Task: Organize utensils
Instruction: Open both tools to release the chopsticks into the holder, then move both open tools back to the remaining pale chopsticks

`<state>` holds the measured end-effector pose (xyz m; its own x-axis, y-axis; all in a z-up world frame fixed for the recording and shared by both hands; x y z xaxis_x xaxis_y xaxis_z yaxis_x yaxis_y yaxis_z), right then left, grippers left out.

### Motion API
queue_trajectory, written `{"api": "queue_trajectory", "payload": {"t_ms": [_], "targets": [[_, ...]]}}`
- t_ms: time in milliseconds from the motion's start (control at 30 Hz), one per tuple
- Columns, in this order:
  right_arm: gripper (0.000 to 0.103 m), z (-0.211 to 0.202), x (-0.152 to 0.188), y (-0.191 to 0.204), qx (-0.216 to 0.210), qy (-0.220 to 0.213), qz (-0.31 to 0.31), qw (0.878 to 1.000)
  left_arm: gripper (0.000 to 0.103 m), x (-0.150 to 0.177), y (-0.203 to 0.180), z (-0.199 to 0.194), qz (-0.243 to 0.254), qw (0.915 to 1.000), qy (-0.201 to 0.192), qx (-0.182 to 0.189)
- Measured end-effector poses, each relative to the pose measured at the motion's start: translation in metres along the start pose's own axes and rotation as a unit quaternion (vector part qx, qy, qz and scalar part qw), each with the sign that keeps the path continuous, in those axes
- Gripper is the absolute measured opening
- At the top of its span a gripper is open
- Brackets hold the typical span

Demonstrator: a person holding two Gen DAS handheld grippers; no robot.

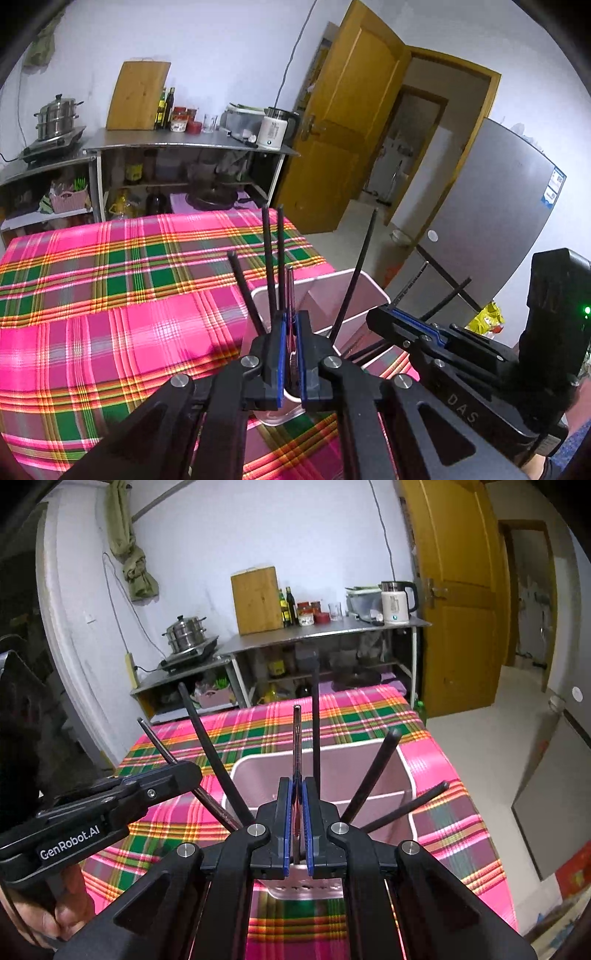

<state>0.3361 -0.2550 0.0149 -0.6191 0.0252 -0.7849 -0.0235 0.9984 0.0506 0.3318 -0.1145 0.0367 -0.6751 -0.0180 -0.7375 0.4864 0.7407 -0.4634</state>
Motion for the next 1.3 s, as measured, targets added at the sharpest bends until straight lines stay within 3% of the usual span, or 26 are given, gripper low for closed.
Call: {"api": "queue_trajectory", "payload": {"t_ms": [200,467,733,1300], "targets": [[0.006,0.004,0.005,-0.001,-0.006,0.017,0.0,1.0,0.006,0.004,0.001,0.001,-0.006,0.9999,0.008,0.002],[0.016,-0.018,0.001,-0.003,-0.001,-0.004,-0.004,1.0,0.013,0.002,-0.006,-0.02,0.002,1.0,-0.005,0.001],[0.018,-0.053,-0.002,-0.004,-0.004,-0.03,0.001,1.0,0.013,0.004,-0.017,-0.057,0.016,0.9993,-0.033,-0.008],[0.018,-0.102,0.048,0.013,-0.032,-0.027,-0.005,0.999,0.013,0.075,-0.013,-0.129,0.003,0.998,-0.047,-0.041]]}}
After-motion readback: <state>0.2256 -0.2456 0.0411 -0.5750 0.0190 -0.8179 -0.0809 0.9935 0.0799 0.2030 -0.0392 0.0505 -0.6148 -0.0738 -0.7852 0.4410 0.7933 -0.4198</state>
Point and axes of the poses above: each gripper's, at about its wrist camera, not at the fingertips, and z roughly the way its jaws point, y to its left, x to its underside, the point moved 3 cm from there along z, roughly the way its jaws point, and after that the axes turned 15 degrees about x, right-handed, at the moved point
